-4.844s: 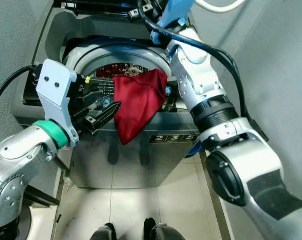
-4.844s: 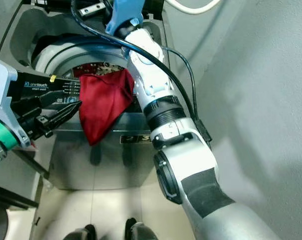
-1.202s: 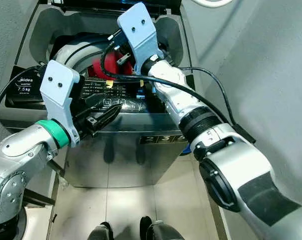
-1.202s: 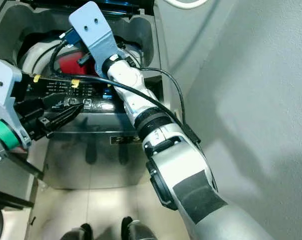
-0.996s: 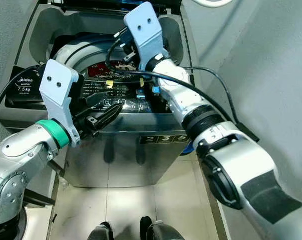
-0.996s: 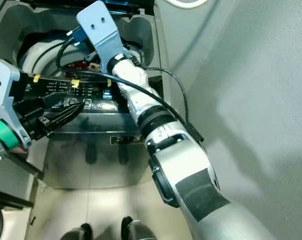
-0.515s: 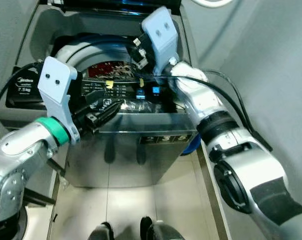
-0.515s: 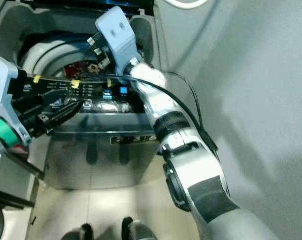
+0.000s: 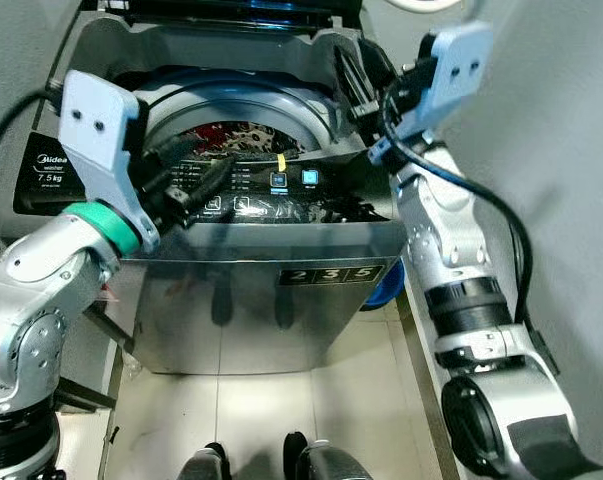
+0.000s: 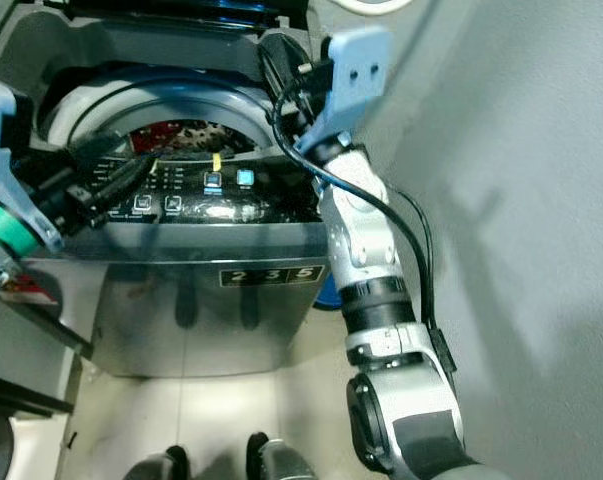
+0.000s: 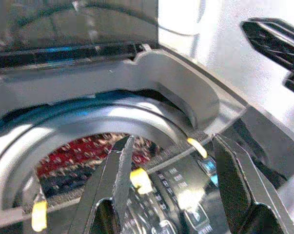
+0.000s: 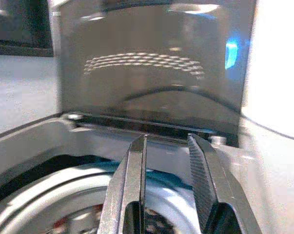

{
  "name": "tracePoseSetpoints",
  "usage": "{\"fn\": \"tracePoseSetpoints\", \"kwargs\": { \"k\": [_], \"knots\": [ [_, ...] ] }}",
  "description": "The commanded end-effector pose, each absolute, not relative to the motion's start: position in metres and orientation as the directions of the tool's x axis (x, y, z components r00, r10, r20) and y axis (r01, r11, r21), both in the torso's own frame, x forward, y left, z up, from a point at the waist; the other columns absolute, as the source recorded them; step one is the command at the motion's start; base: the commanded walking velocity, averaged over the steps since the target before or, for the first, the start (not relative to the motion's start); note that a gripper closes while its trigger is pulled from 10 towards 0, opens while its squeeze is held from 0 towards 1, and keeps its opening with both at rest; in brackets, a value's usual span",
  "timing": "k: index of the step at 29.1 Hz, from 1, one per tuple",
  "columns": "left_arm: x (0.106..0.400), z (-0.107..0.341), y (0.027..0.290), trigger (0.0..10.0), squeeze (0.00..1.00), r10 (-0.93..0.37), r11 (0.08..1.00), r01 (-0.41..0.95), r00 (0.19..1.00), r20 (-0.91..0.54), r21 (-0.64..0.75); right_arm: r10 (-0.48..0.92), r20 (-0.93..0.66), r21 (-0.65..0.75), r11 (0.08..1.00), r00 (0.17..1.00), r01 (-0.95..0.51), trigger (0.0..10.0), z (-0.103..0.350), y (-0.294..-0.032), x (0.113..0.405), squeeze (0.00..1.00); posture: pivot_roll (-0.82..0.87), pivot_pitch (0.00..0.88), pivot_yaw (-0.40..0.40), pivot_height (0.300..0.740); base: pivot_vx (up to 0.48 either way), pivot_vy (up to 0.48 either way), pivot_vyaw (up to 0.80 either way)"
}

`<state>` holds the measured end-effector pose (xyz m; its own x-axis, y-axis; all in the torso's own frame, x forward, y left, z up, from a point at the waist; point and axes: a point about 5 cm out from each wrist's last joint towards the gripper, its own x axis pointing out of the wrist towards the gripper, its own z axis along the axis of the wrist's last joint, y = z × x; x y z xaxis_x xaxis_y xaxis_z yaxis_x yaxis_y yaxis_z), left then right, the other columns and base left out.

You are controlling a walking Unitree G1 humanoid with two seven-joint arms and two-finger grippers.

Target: Clothes washing

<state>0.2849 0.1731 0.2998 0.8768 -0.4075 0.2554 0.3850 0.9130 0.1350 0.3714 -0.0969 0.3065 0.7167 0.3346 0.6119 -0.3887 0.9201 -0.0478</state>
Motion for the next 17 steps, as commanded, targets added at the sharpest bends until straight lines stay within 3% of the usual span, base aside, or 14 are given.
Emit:
{"fn": "tracePoseSetpoints", "kwargs": {
  "k": [1,8,17],
  "knots": [
    [0.291,0.305,0.176,10.0,0.00,-0.342,0.939,0.312,0.889,0.304,0.145,0.293,0.624,-0.035,0.937,0.724,-0.349,10.0,0.303,-0.104,0.369,0.00,0.07,0.139,-0.040,0.740,0.000,0.000,0.00],
    [0.301,0.310,0.177,10.0,0.00,-0.254,0.965,0.206,0.890,0.379,0.163,0.258,0.570,-0.010,0.951,0.780,-0.308,10.0,0.286,-0.113,0.365,0.00,0.06,0.111,-0.054,0.740,0.000,0.000,0.00],
    [0.309,0.307,0.175,10.0,0.00,-0.209,0.976,0.162,0.892,0.402,0.149,0.240,0.570,0.006,0.955,0.786,-0.296,10.0,0.286,-0.111,0.365,0.00,0.06,0.104,-0.058,0.740,0.000,0.000,0.00]
  ]
}}
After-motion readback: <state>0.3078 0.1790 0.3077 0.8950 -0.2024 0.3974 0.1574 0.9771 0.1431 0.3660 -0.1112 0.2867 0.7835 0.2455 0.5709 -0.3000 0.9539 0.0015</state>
